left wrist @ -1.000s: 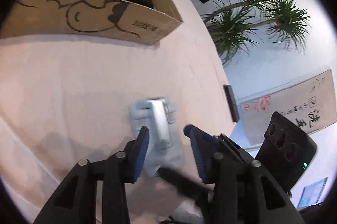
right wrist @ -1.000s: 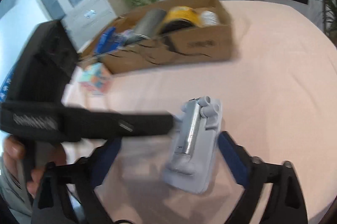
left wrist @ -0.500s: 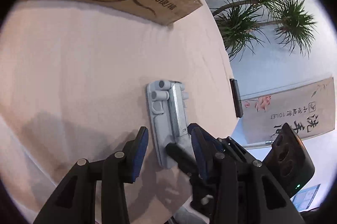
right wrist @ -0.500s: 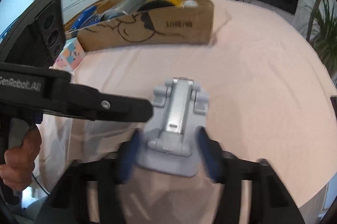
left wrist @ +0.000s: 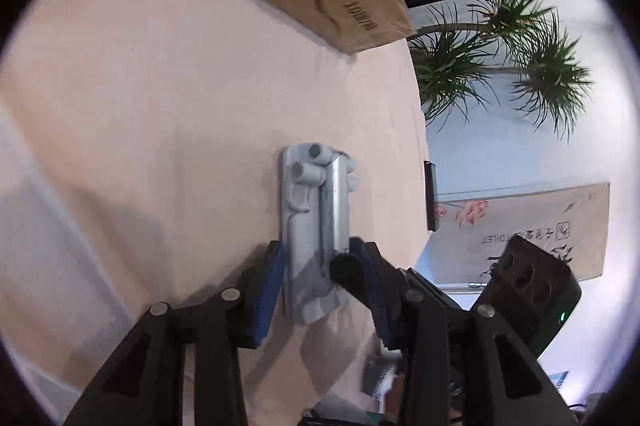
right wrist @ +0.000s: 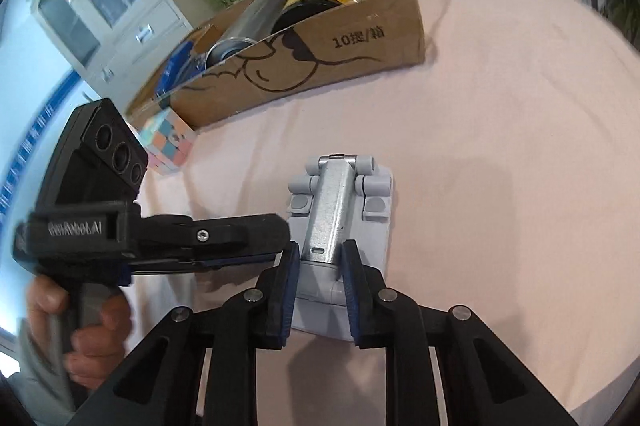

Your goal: Organize rigid objects

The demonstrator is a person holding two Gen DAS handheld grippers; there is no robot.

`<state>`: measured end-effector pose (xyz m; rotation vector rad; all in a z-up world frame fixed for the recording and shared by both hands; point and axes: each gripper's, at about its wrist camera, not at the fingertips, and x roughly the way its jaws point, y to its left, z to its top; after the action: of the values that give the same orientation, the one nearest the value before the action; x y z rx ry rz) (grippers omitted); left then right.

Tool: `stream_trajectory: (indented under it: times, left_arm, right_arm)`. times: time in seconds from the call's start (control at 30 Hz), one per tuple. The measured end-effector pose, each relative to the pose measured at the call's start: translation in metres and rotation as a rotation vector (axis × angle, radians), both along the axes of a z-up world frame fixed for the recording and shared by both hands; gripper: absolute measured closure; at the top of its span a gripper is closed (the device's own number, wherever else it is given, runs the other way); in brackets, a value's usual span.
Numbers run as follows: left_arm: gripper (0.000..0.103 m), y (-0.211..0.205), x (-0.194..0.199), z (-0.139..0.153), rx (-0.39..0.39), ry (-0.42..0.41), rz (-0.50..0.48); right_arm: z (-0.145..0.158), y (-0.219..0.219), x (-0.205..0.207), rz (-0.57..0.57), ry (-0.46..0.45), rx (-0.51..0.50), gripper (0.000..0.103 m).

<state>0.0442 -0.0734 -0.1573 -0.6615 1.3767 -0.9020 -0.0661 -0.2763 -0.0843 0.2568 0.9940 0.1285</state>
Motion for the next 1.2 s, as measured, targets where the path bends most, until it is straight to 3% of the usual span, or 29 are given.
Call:
stream_trajectory:
  times: [0.1,0.2,0.23,0.27,0.4,0.47,0.53,0.6,0.7,0.73,0.83,0.97,1.2]
  left_arm:
    - [0.069,0.008,0.001,0.005,0.031,-0.022,0.020]
    - [0.068,0.013,0.006,0.006,0.044,-0.034,0.023]
    - [0.068,0.013,0.006,0.006,0.041,-0.032,0.016]
    - [0.069,0.012,0.006,0.005,0.038,-0.032,0.004]
    - [0.069,0.012,0.008,0.000,0.007,-0.018,-0.012]
    - [0.069,0.012,0.009,-0.001,0.003,-0.016,-0.020]
    - [0.069,0.011,0.009,-0.001,0.000,-0.022,-0.032]
    - [0.069,0.012,0.008,-0.003,-0.009,-0.024,-0.039]
    - [0.072,0.012,0.005,0.000,-0.020,-0.030,-0.055]
    - [0.077,0.015,0.003,0.006,-0.032,-0.053,-0.049]
    - [0.077,0.028,0.004,0.025,-0.012,-0.122,-0.018]
    - [0.078,0.058,0.024,0.067,-0.014,-0.219,0.039]
    - [0.078,0.104,0.096,0.130,0.040,-0.333,0.141]
  right_arm:
    - [0.003,0.017,0.000,-0.005,-0.023,-0.126,0.078]
    - [0.010,0.031,-0.006,-0.020,-0.073,-0.257,0.043]
    - [0.009,0.037,-0.009,-0.024,-0.080,-0.303,0.023]
    - [0.005,0.040,-0.009,-0.016,-0.070,-0.315,0.018]
    - [-0.011,0.051,-0.007,-0.004,0.007,-0.321,0.025]
    - [-0.015,0.055,-0.007,-0.018,-0.007,-0.350,0.036]
    - [-0.013,0.052,-0.007,-0.025,-0.005,-0.321,0.037]
    - [-0.012,0.047,-0.009,-0.047,-0.003,-0.242,0.037]
    - [-0.007,0.034,-0.010,-0.062,0.026,-0.010,0.037]
    - [-0.006,0.034,-0.008,-0.060,0.039,0.037,0.037]
    - [0.003,0.041,-0.002,-0.043,0.030,0.111,0.037]
    - [0.034,0.070,0.015,0.032,-0.077,0.063,0.037]
    - [0.082,0.108,0.110,0.164,-0.174,0.039,0.037]
